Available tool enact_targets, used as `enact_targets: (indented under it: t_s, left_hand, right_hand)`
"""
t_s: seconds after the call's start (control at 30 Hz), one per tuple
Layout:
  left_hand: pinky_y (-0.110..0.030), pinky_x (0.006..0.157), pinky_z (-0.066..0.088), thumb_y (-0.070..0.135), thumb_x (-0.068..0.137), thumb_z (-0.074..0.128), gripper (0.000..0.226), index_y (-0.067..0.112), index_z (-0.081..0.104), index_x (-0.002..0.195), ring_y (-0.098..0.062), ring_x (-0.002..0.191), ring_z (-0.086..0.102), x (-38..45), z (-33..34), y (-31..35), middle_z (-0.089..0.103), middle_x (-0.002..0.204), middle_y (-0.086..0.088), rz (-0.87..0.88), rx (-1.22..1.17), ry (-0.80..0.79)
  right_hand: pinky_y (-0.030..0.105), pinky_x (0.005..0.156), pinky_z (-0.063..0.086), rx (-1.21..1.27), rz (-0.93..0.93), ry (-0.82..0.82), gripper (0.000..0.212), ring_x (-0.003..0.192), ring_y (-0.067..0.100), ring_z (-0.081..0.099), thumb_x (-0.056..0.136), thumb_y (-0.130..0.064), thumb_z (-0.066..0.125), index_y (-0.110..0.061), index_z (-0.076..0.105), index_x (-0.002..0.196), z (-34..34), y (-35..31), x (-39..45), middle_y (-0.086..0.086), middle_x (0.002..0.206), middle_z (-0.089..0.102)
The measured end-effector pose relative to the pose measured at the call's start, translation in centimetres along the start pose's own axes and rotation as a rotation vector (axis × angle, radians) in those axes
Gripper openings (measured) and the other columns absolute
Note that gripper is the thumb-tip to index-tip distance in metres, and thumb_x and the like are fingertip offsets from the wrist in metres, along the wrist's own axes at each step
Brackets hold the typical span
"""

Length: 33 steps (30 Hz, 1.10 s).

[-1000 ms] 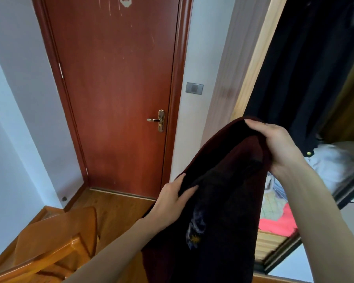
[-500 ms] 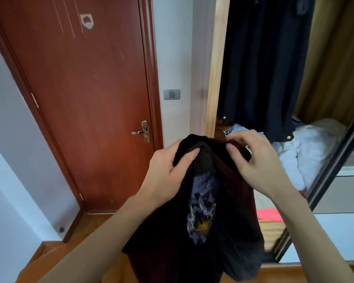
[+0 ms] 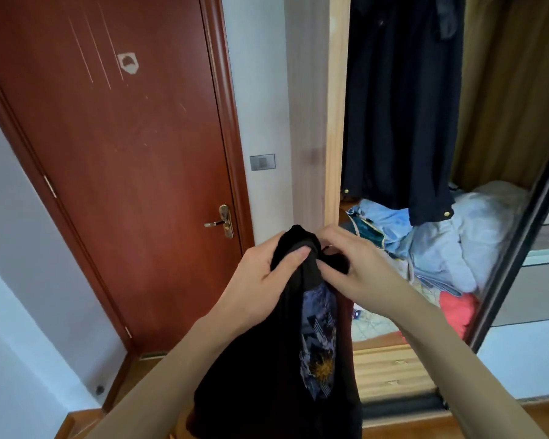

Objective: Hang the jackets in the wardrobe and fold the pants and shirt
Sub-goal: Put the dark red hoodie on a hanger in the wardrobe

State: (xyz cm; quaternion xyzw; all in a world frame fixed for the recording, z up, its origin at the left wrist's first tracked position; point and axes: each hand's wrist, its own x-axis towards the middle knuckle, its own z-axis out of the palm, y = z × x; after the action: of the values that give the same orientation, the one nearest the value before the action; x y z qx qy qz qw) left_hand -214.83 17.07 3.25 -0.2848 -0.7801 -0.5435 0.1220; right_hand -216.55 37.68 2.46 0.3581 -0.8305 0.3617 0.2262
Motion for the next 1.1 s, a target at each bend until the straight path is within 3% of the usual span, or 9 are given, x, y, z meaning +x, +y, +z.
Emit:
enact_targets:
  t_s: [0.07, 0.17, 0.27, 0.37, 0.43, 0.6, 0.77, 1.0, 1.1]
  left_hand:
    - [-0.015, 0.084, 0.049, 0.03, 0.109, 0.055, 0.016, 0.026, 0.07, 0.114, -0.004, 0.101, 0.069, -0.4, -0.6, -0.2, 0.073, 0.104, 0.013, -0.02, -0.016, -0.023]
    - [-0.03, 0.091, 0.056, 0.038, 0.108, 0.055, 0.023, 0.028, 0.067, 0.125, -0.008, 0.106, 0.07, -0.9, -2.0, -0.6, 0.073, 0.11, 0.013, -0.064, 0.08, -0.093]
    - [-0.041, 0.069, 0.053, 0.037, 0.104, 0.057, 0.011, 0.028, 0.06, 0.099, -0.01, 0.072, 0.063, -1.3, -3.0, -1.4, 0.064, 0.078, 0.01, 0.021, 0.363, -0.083]
    - [-0.033, 0.057, 0.036, 0.035, 0.093, 0.055, 0.018, 0.025, 0.044, 0.084, -0.011, 0.057, 0.043, -1.5, -2.7, -1.5, 0.044, 0.065, 0.012, 0.15, 0.654, 0.055]
    - [-0.028, 0.063, 0.033, 0.033, 0.081, 0.058, 0.018, 0.022, 0.045, 0.087, -0.011, 0.061, 0.038, -1.7, -1.9, -1.3, 0.042, 0.071, 0.013, 0.203, 0.751, 0.137]
    - [-0.037, 0.078, 0.047, 0.015, 0.058, 0.087, 0.058, 0.015, 0.056, 0.108, -0.025, 0.091, 0.058, -2.7, 0.3, -1.4, 0.058, 0.099, -0.001, 0.105, 0.86, 0.155]
    - [-0.043, 0.073, 0.049, 0.018, 0.056, 0.085, 0.062, 0.015, 0.05, 0.107, -0.028, 0.091, 0.052, -2.7, 1.1, -0.7, 0.052, 0.102, -0.005, 0.158, 0.863, 0.252]
    - [-0.047, 0.068, 0.052, 0.01, 0.073, 0.083, 0.037, 0.013, 0.054, 0.095, -0.031, 0.08, 0.058, -0.5, 3.5, -0.4, 0.056, 0.09, -0.005, 0.055, 0.899, 0.145]
    - [-0.045, 0.068, 0.051, 0.013, 0.078, 0.08, 0.033, 0.014, 0.054, 0.099, -0.032, 0.085, 0.059, 0.9, 5.6, -0.2, 0.057, 0.093, -0.005, 0.021, 0.886, 0.129]
  right_hand:
    - [0.015, 0.076, 0.043, -0.139, 0.006, 0.01, 0.024, 0.093, -0.002, 0.061, 0.104, -0.015, 0.055, -0.035, 0.054, 0.118, 1.5, -0.3, 0.7, -0.028, 0.101, 0.056]
    - [0.017, 0.08, 0.047, -0.154, 0.082, 0.11, 0.028, 0.095, 0.003, 0.065, 0.103, -0.012, 0.049, -0.02, 0.062, 0.127, 2.4, -0.6, 1.2, -0.01, 0.106, 0.069]
    - [0.009, 0.084, 0.045, -0.126, 0.125, 0.187, 0.029, 0.099, -0.003, 0.066, 0.102, -0.01, 0.05, -0.022, 0.066, 0.123, 2.2, -1.8, 1.8, -0.015, 0.105, 0.071]
    - [0.01, 0.08, 0.045, -0.171, 0.136, 0.202, 0.03, 0.095, 0.0, 0.067, 0.103, -0.006, 0.052, -0.025, 0.067, 0.12, 1.5, -3.0, 2.1, -0.018, 0.1, 0.071]
    - [0.014, 0.08, 0.047, -0.219, 0.141, 0.217, 0.03, 0.094, 0.001, 0.067, 0.102, -0.005, 0.052, -0.024, 0.067, 0.119, 0.8, -3.7, 2.0, -0.015, 0.1, 0.072]
    - [0.011, 0.083, 0.045, -0.319, 0.206, 0.29, 0.03, 0.097, 0.0, 0.068, 0.102, -0.005, 0.053, -0.025, 0.067, 0.119, -2.4, -5.1, 0.6, -0.018, 0.103, 0.072]
    - [0.004, 0.088, 0.04, -0.505, 0.272, 0.314, 0.03, 0.098, 0.004, 0.065, 0.099, 0.0, 0.058, -0.019, 0.069, 0.12, -7.0, -5.4, -2.2, -0.017, 0.105, 0.068]
    - [0.045, 0.093, 0.055, -0.645, 0.347, 0.215, 0.022, 0.113, 0.025, 0.069, 0.102, -0.016, 0.062, -0.019, 0.069, 0.123, -12.9, -3.8, -5.3, -0.004, 0.119, 0.074]
    - [0.05, 0.088, 0.056, -0.672, 0.365, 0.107, 0.024, 0.113, 0.03, 0.068, 0.105, -0.022, 0.056, -0.018, 0.067, 0.126, -15.3, -2.3, -6.8, 0.0, 0.12, 0.072]
